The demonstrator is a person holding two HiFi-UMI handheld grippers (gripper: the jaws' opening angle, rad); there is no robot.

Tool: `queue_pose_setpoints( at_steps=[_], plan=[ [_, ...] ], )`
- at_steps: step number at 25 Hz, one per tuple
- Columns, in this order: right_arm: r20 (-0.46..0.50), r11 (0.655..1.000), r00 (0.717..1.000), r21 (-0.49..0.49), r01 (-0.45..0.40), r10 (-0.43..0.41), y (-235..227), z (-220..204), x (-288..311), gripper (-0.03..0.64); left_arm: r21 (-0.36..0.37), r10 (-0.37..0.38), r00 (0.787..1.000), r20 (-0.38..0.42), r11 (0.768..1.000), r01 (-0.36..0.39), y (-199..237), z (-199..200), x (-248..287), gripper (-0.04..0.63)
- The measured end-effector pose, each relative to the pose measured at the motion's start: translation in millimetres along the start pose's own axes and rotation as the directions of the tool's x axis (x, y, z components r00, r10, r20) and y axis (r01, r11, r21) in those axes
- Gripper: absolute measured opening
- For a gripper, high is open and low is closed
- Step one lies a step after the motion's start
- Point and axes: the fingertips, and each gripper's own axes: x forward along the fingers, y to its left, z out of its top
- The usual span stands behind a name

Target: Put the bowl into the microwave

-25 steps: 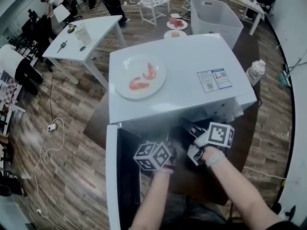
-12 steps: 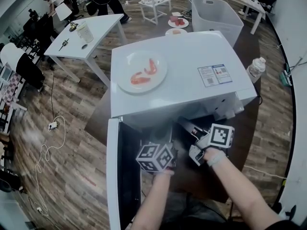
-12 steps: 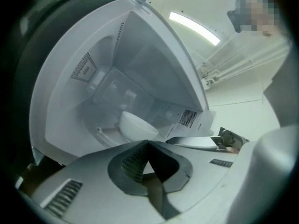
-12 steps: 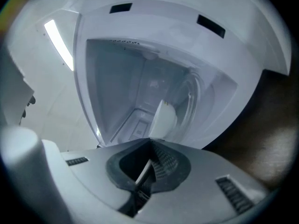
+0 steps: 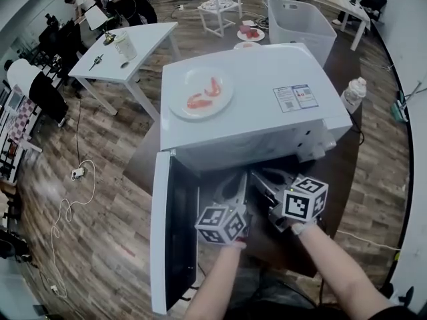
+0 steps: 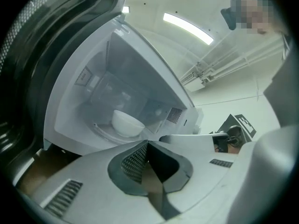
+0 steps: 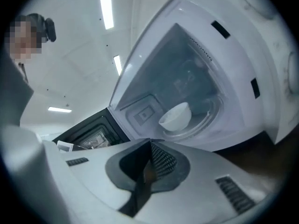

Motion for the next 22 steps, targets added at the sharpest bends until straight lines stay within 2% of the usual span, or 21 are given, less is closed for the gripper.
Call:
queue_pose_setpoints(
  at_steps=[4, 9, 22],
  plan=[
    [-0.011, 0.997, 0.999, -0.069, 0.042, -0.042, 7, -10, -13, 0.001, 0.036, -0.003, 1.000, -0.011, 0.999, 0.004, -12, -6, -13, 0.002],
    [-0.017, 0.995, 0.999, -0.086, 0.048, -0.050, 22, -21, -32, 0.000, 0.054, -0.009, 1.000, -0.015, 0.998, 0.010, -28, -13, -32, 0.002],
    [0.013, 0.995, 0.997, -0.055, 0.081, -0.081, 55, -47, -84, 0.000, 0.076, -0.051, 0.998, -0.024, 0.996, 0.053, -77, -30, -78, 0.001]
  ],
)
